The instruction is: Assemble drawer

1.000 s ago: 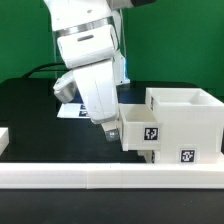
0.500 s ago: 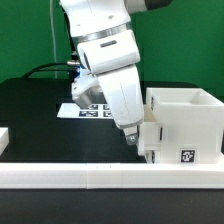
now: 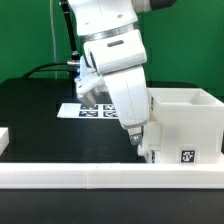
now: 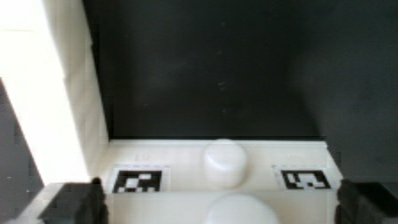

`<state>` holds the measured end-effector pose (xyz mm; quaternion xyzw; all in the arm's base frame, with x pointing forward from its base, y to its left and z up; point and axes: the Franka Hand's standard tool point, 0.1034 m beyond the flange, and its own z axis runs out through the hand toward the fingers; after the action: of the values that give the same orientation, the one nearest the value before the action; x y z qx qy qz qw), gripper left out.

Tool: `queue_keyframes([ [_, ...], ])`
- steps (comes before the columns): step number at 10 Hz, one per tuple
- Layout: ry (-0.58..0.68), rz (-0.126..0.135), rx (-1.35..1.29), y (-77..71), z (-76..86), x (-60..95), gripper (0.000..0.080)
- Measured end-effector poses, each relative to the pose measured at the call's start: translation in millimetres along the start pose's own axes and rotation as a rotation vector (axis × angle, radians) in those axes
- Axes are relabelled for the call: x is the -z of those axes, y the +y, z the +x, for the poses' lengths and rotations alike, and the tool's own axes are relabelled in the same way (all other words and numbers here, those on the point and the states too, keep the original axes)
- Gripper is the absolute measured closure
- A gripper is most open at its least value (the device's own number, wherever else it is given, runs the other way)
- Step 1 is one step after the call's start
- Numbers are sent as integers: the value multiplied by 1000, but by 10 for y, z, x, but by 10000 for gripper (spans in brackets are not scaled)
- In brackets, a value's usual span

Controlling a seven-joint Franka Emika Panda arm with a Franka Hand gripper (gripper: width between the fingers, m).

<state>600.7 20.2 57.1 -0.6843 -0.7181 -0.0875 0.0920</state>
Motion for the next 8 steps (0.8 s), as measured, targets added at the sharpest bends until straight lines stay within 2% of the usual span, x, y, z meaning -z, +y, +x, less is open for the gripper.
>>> queue_keyframes([
  [2,-15,-7,29,9,117,-38,151],
  [5,-20,-16,20,8,77,-35,151],
  [7,-46,-28,9,29,-183,56,151],
  [8,-57,-51,-6,49,-303,142,151],
])
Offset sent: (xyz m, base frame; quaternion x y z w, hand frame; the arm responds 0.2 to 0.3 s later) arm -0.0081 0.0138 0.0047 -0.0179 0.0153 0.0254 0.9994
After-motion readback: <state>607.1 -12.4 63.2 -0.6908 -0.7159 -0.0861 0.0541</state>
